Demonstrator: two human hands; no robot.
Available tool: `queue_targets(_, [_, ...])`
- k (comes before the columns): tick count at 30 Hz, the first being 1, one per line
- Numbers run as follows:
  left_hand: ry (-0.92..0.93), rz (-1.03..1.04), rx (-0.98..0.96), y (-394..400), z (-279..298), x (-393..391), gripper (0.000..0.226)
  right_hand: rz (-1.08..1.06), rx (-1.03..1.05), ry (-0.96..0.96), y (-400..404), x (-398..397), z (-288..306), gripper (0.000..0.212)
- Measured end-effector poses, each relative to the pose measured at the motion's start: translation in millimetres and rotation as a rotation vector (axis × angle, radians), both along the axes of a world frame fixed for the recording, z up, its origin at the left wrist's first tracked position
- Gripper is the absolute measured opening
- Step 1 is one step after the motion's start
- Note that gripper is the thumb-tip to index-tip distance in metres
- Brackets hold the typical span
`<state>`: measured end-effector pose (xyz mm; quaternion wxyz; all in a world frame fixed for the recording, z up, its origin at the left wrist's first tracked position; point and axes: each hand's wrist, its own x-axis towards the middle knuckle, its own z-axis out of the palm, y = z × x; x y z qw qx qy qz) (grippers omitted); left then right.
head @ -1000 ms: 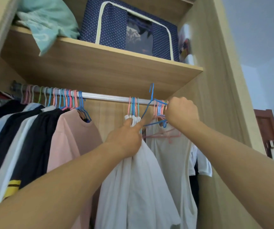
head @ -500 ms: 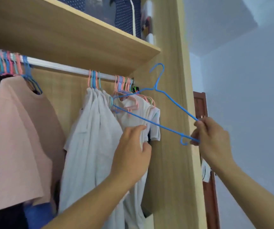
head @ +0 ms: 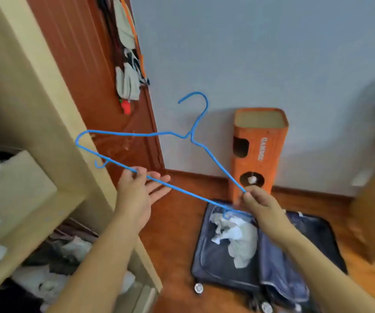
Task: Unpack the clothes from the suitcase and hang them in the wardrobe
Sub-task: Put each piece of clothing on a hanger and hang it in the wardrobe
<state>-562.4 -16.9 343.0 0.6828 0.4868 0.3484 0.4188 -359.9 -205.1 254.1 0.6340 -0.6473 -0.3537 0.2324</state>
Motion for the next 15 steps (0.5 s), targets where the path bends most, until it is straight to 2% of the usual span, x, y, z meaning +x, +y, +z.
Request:
queue_targets(4, [0.290,-0.186,-0.107,-93,-127,89,0.017,0.208,-0.275,0.228,-69,63,-90,0.012])
queue_targets(7, [0.401,-0.294,-0.290,-166,-198,147,0.015,0.025,-0.322,0.401,-103,107,-119,0.026])
queue_targets(10, [0.466,-0.361,-0.413,-201,-231,191,0.013,-0.196,-0.347,0.588,-138,151,-138,0.034])
queue_targets(13, [0.642,-0.484,-0.412,-204,-257,221,0.009,-0.205,-0.427,0.612,-157,183,-156,0.029])
queue_targets(15, [0.873,-0.655,-0.285,-196,-282,228,0.009,-0.277,-0.462,0.655,-163,204,-175,0.027])
